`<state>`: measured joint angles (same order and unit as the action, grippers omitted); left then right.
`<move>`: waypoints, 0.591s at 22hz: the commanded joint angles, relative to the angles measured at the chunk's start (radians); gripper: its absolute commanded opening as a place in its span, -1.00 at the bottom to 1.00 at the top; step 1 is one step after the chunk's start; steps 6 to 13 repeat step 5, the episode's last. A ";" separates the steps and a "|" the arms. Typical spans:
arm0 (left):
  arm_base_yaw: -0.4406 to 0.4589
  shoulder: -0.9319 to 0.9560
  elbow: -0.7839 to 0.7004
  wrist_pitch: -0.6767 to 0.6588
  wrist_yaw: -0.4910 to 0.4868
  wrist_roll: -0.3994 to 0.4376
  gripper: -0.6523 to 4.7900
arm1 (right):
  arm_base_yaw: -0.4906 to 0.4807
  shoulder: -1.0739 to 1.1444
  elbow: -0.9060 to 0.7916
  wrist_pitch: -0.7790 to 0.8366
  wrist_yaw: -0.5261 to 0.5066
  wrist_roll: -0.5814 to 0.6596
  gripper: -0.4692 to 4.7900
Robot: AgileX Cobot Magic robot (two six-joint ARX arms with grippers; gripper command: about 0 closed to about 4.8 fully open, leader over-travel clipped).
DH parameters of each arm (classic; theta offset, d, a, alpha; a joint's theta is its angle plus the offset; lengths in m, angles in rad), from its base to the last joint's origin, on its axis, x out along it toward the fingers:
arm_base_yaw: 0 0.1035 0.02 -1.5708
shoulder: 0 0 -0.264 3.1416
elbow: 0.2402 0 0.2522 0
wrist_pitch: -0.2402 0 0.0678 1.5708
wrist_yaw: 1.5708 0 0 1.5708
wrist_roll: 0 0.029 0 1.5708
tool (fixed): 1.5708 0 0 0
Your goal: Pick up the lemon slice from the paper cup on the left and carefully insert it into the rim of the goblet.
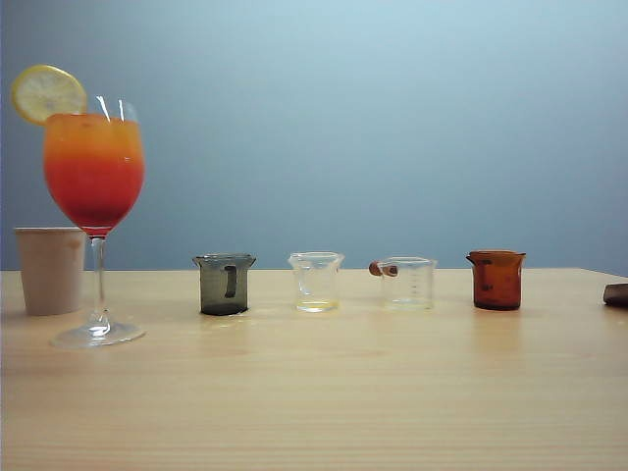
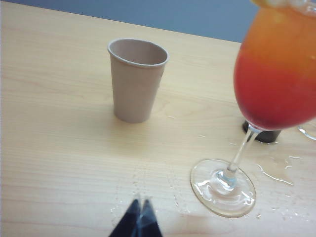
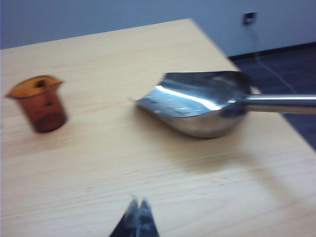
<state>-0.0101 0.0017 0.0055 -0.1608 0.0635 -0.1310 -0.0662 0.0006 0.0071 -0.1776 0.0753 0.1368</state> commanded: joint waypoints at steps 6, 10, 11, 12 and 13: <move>0.002 0.001 0.002 -0.002 0.001 0.000 -0.78 | 0.013 0.000 -0.006 0.002 0.001 0.001 -0.82; 0.002 0.001 0.002 -0.002 0.001 0.000 -0.78 | 0.013 0.000 -0.006 0.002 0.001 0.001 -0.82; 0.002 0.001 0.002 -0.002 0.001 0.000 -0.78 | 0.013 0.000 -0.006 0.002 0.001 0.001 -0.82; 0.002 0.001 0.002 -0.002 0.001 0.000 -0.78 | 0.013 0.000 -0.006 0.002 0.001 0.001 -0.82; 0.002 0.001 0.002 -0.002 0.001 0.000 -0.78 | 0.013 0.000 -0.006 0.002 0.001 0.001 -0.82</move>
